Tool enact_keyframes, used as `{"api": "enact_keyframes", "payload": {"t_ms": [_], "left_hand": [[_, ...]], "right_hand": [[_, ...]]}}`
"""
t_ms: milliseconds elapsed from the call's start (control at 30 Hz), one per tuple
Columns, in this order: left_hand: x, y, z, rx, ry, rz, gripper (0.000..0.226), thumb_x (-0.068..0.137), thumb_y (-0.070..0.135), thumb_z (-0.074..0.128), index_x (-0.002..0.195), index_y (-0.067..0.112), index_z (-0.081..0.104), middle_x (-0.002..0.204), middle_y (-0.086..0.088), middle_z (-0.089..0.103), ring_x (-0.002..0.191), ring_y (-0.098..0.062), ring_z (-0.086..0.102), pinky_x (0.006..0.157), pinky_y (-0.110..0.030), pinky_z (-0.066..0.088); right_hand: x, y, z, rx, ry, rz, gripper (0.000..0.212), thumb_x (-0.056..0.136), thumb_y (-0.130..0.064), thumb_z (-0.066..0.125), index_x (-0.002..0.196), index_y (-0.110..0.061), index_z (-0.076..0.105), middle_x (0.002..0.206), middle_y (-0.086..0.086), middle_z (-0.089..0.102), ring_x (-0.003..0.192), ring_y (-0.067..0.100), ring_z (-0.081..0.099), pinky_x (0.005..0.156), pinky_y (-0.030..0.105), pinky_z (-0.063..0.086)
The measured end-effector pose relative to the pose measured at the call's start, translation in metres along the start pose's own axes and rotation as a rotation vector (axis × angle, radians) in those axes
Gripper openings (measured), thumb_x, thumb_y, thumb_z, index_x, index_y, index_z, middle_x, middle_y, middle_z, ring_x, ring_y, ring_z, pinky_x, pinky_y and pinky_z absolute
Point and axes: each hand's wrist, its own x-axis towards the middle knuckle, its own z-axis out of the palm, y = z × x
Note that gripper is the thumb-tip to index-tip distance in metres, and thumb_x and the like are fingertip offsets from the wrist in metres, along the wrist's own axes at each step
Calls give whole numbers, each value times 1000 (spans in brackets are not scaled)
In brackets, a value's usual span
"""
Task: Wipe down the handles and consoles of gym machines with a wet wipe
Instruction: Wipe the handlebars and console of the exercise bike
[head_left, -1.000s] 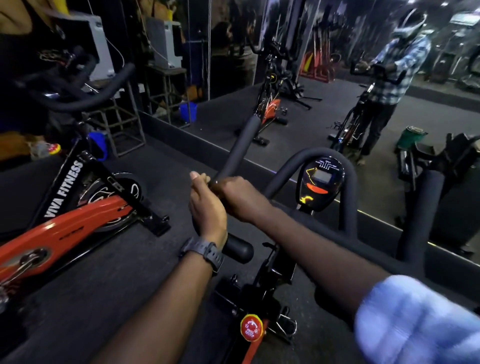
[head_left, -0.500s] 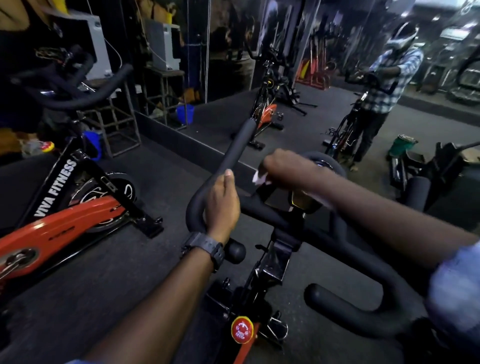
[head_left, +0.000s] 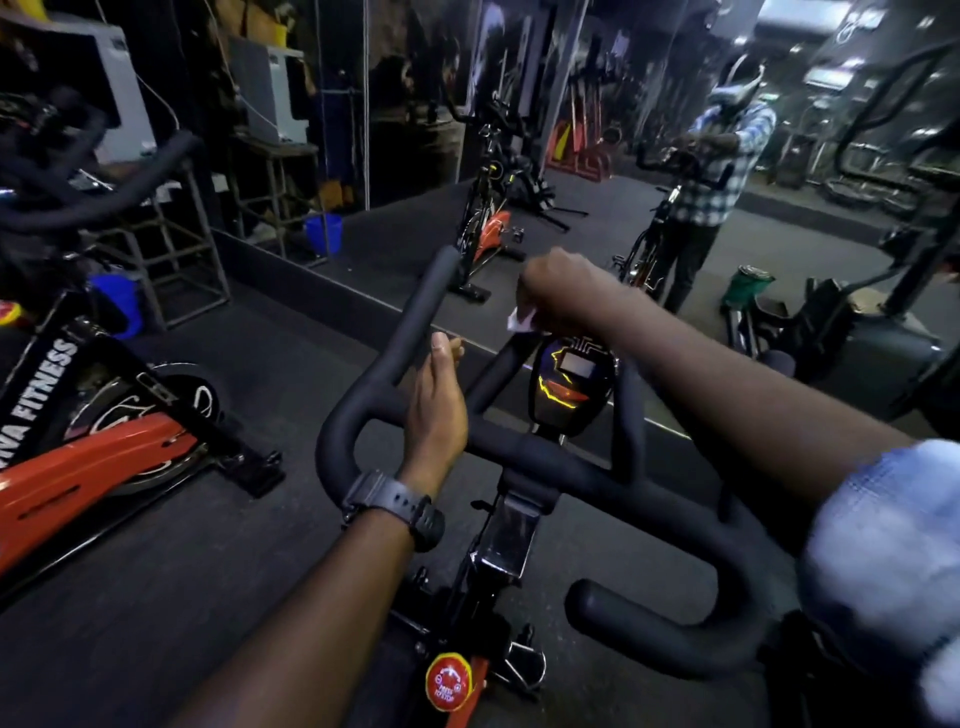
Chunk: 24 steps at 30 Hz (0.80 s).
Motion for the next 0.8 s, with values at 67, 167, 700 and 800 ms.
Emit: {"api": "enact_keyframes", "payload": {"t_ms": [67, 167, 700, 800], "left_hand": [[2, -2, 2, 18, -22, -5, 66, 105, 53, 19, 136, 8, 58, 138, -6, 61, 130, -16, 54, 118, -41, 35], [2, 4, 6, 41, -80, 8, 72, 102, 62, 21, 134, 11, 59, 137, -5, 62, 129, -15, 55, 117, -41, 37], [37, 42, 72, 270, -447, 81, 101, 75, 96, 16, 131, 29, 66, 133, 3, 67, 125, -9, 58, 116, -37, 37], [41, 32, 68, 309, -461, 147, 98, 76, 93, 11, 130, 32, 67, 135, 7, 66, 129, -9, 56, 118, -42, 34]], "right_hand": [[-4, -26, 8, -42, -90, -170, 30, 85, -32, 71, 108, -14, 73, 105, 12, 70, 98, 30, 67, 79, 35, 55], [-9, -11, 2, 17, -104, -195, 25, 84, -33, 74, 106, -21, 76, 100, 5, 74, 93, 25, 68, 80, 30, 53], [-54, 74, 51, 328, 350, 72, 36, 80, -33, 53, 93, -10, 77, 90, 16, 70, 89, 37, 65, 73, 39, 45], [-94, 74, 83, 458, 529, 134, 16, 78, -18, 64, 81, -5, 73, 74, 14, 63, 70, 33, 61, 63, 35, 39]]}}
